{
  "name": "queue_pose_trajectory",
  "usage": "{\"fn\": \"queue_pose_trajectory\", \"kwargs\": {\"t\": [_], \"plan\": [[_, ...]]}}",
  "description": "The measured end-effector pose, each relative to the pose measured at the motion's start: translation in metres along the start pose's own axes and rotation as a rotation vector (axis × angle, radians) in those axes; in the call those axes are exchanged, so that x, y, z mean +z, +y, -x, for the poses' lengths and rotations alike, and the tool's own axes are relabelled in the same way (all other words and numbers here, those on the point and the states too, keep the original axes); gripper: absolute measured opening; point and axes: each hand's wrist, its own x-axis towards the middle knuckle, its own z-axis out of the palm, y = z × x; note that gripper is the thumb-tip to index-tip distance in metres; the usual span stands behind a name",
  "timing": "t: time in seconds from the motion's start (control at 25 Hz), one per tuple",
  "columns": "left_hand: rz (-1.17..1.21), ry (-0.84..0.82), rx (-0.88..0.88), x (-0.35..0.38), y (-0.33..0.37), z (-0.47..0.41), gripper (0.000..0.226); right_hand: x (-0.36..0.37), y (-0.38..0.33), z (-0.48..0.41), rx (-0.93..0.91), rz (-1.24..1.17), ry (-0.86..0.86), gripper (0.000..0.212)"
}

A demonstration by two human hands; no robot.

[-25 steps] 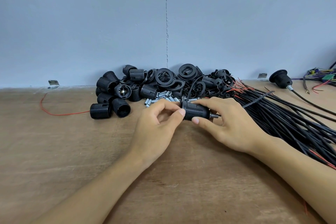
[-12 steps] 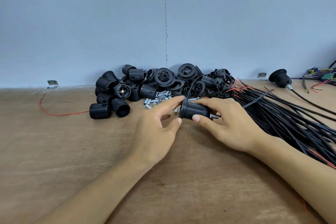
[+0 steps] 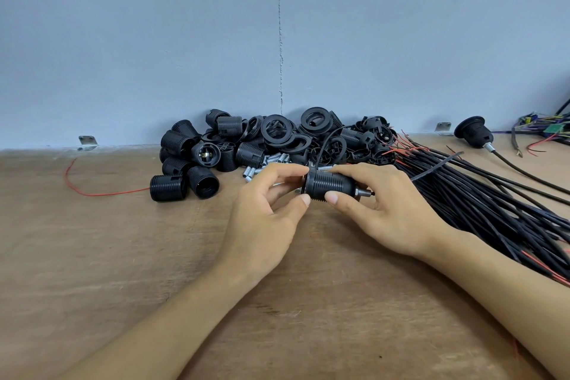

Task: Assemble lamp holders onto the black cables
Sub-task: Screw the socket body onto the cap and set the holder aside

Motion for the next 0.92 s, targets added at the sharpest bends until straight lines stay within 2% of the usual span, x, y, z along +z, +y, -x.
{"fn": "queue_pose_trajectory", "kwargs": {"t": [0.12,0.28,0.4,0.52,0.76,0.92], "plan": [[-0.003,-0.001,-0.032,-0.0003,-0.0014,-0.0007,0.040,-0.0004,0.0001,-0.0001,-0.002,0.015,0.003,0.042],[-0.002,0.021,-0.075,-0.0005,-0.0028,-0.0020,0.032,-0.0007,0.0000,-0.0002,-0.010,0.045,0.014,0.041],[0.069,0.042,-0.130,-0.0006,-0.0035,-0.0029,0.030,-0.0002,-0.0006,0.0003,-0.016,0.079,0.030,0.040],[0.041,0.014,-0.115,-0.0008,-0.0020,-0.0024,0.033,-0.0008,-0.0006,0.0007,-0.011,0.080,0.020,0.040],[0.053,-0.022,-0.142,-0.0005,-0.0028,-0.0010,0.021,-0.0001,0.0011,-0.0001,-0.023,0.043,0.007,0.037],[0.018,-0.052,-0.149,-0.0006,-0.0011,0.0002,0.024,-0.0015,0.0010,-0.0004,-0.043,0.032,0.011,0.039]]}}
